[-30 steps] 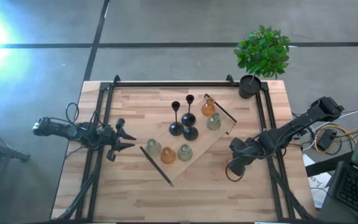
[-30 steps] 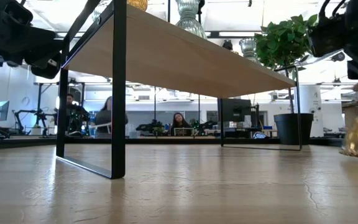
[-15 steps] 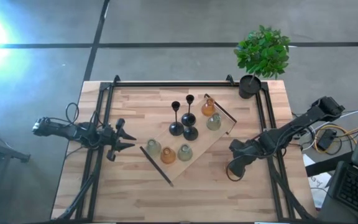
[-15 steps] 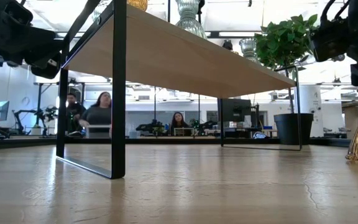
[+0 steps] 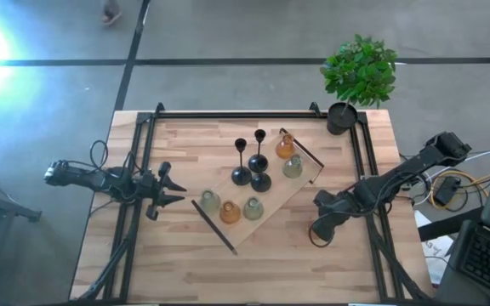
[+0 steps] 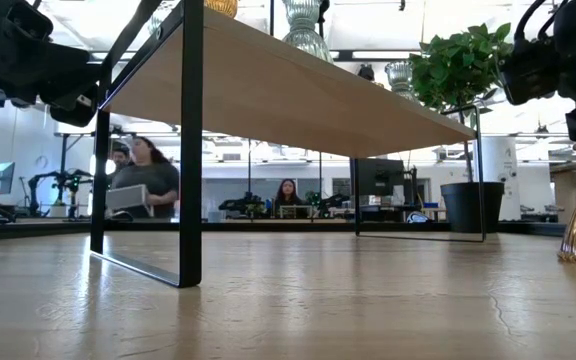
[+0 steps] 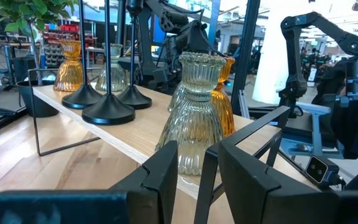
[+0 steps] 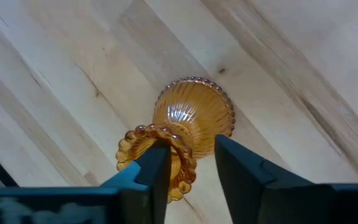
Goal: Pick & Place candle stick holders
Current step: Put the yellow candle holder on the shelf
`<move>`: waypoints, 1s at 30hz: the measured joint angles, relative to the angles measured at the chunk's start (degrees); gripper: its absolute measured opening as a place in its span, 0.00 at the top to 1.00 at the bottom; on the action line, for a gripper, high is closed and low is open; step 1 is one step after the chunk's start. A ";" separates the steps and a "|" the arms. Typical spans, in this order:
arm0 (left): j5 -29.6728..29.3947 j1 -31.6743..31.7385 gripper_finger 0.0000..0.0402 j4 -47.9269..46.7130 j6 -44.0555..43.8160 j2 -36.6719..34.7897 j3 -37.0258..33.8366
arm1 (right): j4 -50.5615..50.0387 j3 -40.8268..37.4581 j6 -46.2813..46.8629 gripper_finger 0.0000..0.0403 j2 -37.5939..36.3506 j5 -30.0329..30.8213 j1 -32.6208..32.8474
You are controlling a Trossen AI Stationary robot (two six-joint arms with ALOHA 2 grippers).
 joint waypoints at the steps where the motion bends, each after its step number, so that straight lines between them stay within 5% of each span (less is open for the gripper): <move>1: -0.01 -0.01 0.70 0.00 0.00 0.00 0.00 | -0.01 -0.02 0.02 0.70 -0.11 0.00 0.00; 14: -0.01 0.00 0.70 0.00 0.00 0.01 0.00 | -0.44 -0.09 2.64 0.53 -4.26 -0.02 -0.07; 30: 0.00 0.01 0.70 0.00 0.00 0.02 0.00 | -21.46 18.99 -12.48 0.68 -10.93 13.93 1.18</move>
